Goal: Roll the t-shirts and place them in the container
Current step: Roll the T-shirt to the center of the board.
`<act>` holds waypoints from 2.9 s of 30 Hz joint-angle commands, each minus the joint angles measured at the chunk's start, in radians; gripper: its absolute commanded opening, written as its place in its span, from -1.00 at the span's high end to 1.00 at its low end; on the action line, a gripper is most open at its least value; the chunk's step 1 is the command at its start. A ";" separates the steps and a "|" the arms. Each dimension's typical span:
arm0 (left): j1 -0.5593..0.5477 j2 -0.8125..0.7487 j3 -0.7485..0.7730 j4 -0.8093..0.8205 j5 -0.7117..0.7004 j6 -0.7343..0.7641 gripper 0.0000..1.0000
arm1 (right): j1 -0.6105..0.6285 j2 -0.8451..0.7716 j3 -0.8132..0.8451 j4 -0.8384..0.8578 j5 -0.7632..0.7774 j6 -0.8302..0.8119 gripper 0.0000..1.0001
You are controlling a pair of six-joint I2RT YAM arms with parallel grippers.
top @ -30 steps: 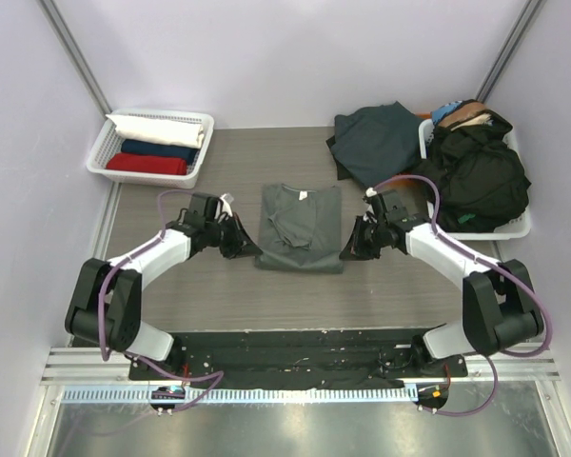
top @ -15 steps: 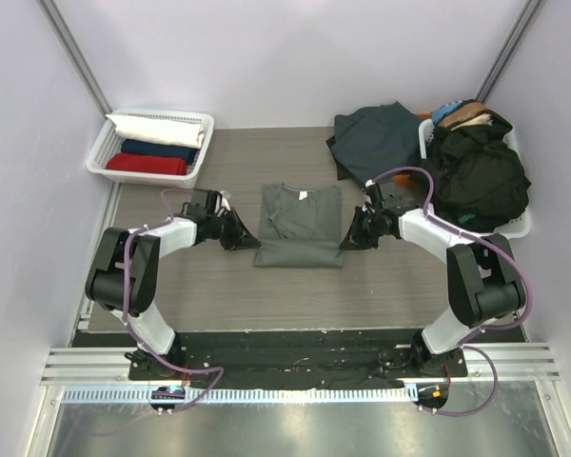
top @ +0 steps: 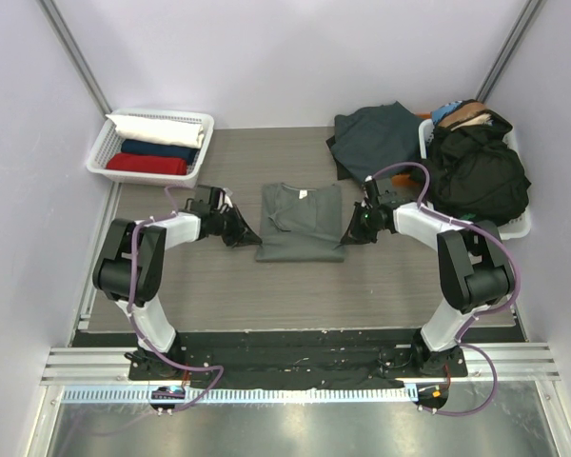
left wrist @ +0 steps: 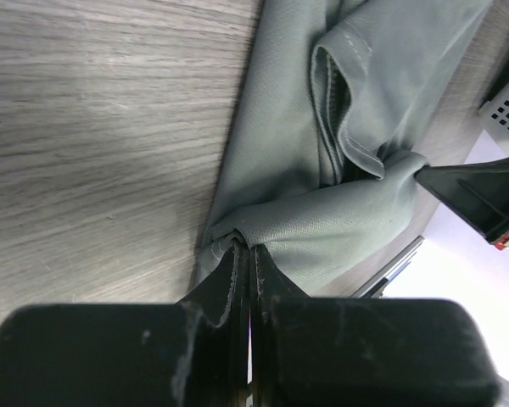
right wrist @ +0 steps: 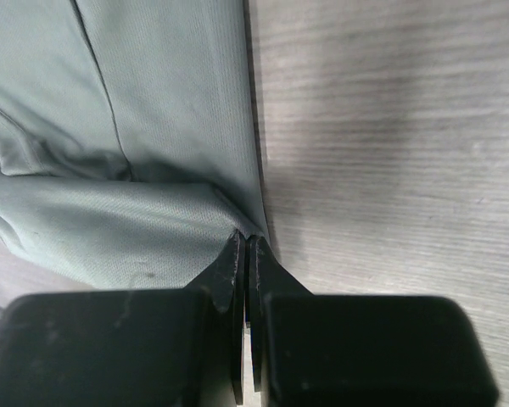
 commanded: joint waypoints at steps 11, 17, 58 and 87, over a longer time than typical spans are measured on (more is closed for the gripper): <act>0.007 -0.005 0.060 0.000 -0.018 0.027 0.52 | -0.006 -0.062 0.040 0.042 0.067 0.016 0.64; 0.004 -0.095 0.061 -0.028 -0.070 0.041 0.42 | -0.006 -0.132 0.059 0.032 0.070 0.019 0.25; -0.127 0.138 -0.025 0.319 -0.021 -0.061 1.00 | 0.045 0.158 -0.158 0.696 -0.442 0.183 0.98; -0.119 -0.192 -0.046 0.049 -0.137 0.088 0.24 | -0.069 -0.301 -0.241 0.214 -0.097 0.019 0.17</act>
